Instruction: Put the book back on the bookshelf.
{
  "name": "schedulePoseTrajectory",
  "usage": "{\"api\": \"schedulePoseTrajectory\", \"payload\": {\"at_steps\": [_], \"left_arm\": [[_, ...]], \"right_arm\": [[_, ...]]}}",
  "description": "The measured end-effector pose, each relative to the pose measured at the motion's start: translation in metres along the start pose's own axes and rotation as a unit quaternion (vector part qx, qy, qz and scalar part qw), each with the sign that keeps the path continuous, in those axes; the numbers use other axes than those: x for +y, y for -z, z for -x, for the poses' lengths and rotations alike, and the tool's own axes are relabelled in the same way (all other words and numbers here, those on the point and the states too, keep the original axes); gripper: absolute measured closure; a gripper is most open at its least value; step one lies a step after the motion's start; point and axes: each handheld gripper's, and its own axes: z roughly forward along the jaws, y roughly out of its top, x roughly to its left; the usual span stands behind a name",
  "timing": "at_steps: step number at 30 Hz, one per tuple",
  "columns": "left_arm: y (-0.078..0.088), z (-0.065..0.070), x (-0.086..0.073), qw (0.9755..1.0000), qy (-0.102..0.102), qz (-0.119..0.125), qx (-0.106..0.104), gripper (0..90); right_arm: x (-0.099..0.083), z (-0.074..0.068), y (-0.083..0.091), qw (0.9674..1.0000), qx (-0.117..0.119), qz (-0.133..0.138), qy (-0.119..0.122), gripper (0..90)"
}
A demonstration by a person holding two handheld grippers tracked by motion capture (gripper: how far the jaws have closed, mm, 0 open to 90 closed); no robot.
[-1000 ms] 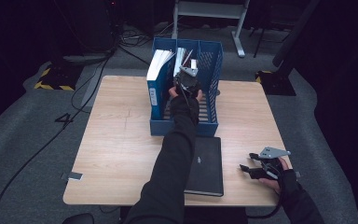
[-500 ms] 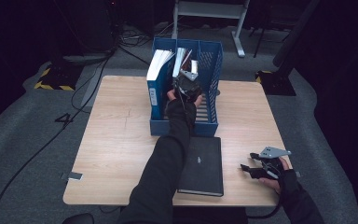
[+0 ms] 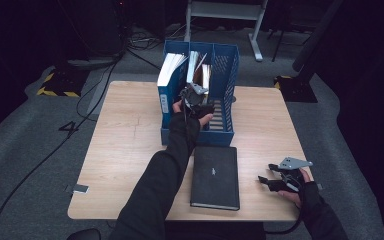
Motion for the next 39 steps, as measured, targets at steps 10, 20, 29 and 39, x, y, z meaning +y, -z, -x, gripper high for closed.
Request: {"api": "schedulePoseTrajectory", "payload": {"at_steps": [10,20,29,39], "left_arm": [[0.001,0.003,-0.026,0.9969,-0.073,-0.020,-0.018,45.8],[-0.008,-0.001,-0.031,0.9956,-0.077,-0.036,-0.038,62.5],[-0.021,-0.006,-0.023,0.9977,-0.051,-0.040,-0.019,64.9],[-0.030,-0.003,-0.018,0.9984,-0.040,-0.039,0.009,66.1]], "right_arm": [[0.000,0.000,0.000,1.0000,0.000,0.000,-0.001,30.1],[0.000,0.001,0.000,1.0000,-0.003,0.001,-0.004,29.6],[0.000,0.001,0.000,1.0000,-0.002,0.001,-0.004,29.7],[0.000,0.001,0.000,1.0000,-0.002,0.001,-0.003,29.9]]}}
